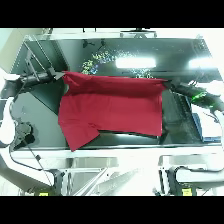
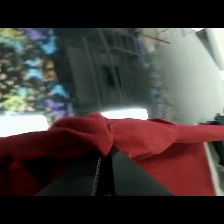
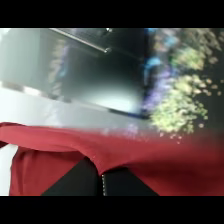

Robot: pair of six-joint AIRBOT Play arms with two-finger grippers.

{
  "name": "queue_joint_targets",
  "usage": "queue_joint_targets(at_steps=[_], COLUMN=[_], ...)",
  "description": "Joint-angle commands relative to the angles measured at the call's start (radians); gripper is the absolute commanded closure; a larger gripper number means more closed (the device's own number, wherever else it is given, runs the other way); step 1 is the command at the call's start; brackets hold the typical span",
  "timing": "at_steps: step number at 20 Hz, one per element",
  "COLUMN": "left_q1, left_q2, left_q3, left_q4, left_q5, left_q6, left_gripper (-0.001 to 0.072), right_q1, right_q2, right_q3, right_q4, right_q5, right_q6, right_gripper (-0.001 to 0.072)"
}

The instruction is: Fold the shirts.

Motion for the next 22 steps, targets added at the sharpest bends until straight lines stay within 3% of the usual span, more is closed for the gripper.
queue_joint_targets(at_steps=[1, 5, 10, 16, 22], left_q1=[-0.006, -0.006, -0.008, -0.001, -0.001], left_q2=[-0.182, -0.299, -0.366, -0.366, -0.366], left_q3=[0.131, 0.311, 0.407, 0.407, 0.407], left_q4=[0.019, 0.021, 0.031, 0.197, 0.365], left_q5=[0.049, 0.002, -0.102, -0.287, -0.315], left_q6=[0.021, 0.02, 0.017, -0.064, -0.166], left_gripper=[0.0673, 0.0674, 0.0681, 0.0693, 0.0693], right_q1=[-0.001, -0.003, -0.008, -0.031, -0.056], right_q2=[-0.303, -0.479, -0.496, -0.494, -0.492], right_q3=[0.121, 0.351, 0.385, 0.385, 0.385], right_q4=[0.246, 0.266, 0.2, 0.035, -0.051], right_q5=[0.079, 0.158, 0.217, 0.367, 0.378], right_q6=[-0.147, -0.077, -0.082, -0.037, 0.008], right_gripper=[0.0701, 0.07, 0.07, 0.07, 0.07])
